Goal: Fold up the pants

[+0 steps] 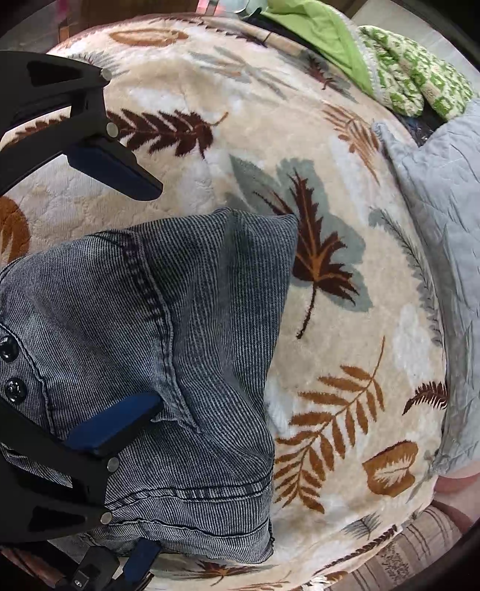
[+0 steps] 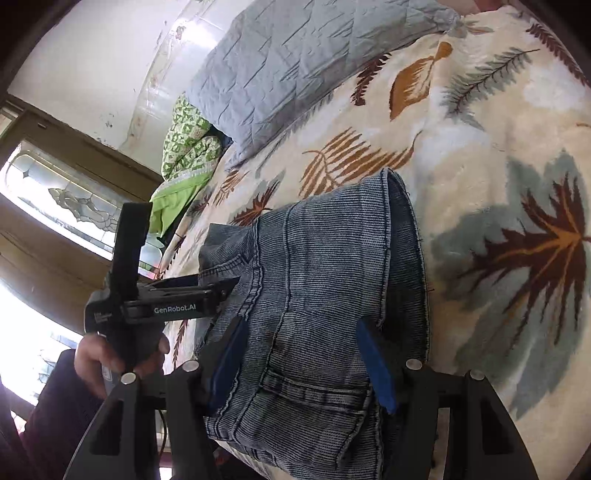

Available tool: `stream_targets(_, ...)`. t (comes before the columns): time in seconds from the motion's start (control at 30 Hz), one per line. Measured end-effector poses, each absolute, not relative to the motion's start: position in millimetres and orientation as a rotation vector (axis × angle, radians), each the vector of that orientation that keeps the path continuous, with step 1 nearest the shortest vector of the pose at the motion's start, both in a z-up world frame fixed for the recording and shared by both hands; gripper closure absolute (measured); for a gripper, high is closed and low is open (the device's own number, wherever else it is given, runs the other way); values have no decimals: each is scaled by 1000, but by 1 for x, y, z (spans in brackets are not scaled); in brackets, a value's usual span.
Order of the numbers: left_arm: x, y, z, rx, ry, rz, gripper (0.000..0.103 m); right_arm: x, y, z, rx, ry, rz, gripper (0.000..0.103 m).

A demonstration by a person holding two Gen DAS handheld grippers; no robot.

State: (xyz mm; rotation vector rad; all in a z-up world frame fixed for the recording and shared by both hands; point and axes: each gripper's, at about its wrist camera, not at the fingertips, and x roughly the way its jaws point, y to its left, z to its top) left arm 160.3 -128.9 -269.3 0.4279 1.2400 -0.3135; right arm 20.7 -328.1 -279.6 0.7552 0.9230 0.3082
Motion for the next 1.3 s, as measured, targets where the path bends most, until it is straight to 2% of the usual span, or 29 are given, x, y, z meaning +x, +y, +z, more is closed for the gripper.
stream_targets(0.2,139,-130,-252,447,1179,-274,0,19,-331,-277,761,920,309,38)
stream_targets(0.47,95,-96,-217,309,1170,-285,0,3,-306,-238,532,804,343,38)
stream_targets(0.57,81,-92,-212,326,1157,-282,0,3,-298,-236,488,814,349,38)
stream_targets(0.73,63,-102,-229,398,1184,-318,0,3,-301,-240,493,855,318,38)
stream_targets(0.87,57,-111,-244,436,1178,-291,0,9,-310,-261,555,966,306,38)
stream_targets(1.07,70,-110,-254,380,1249,-274,0,6,-318,-269,576,966,350,38)
stream_targets(1.3,65,-121,-257,452,1207,-241,0,4,-323,-274,609,955,374,38)
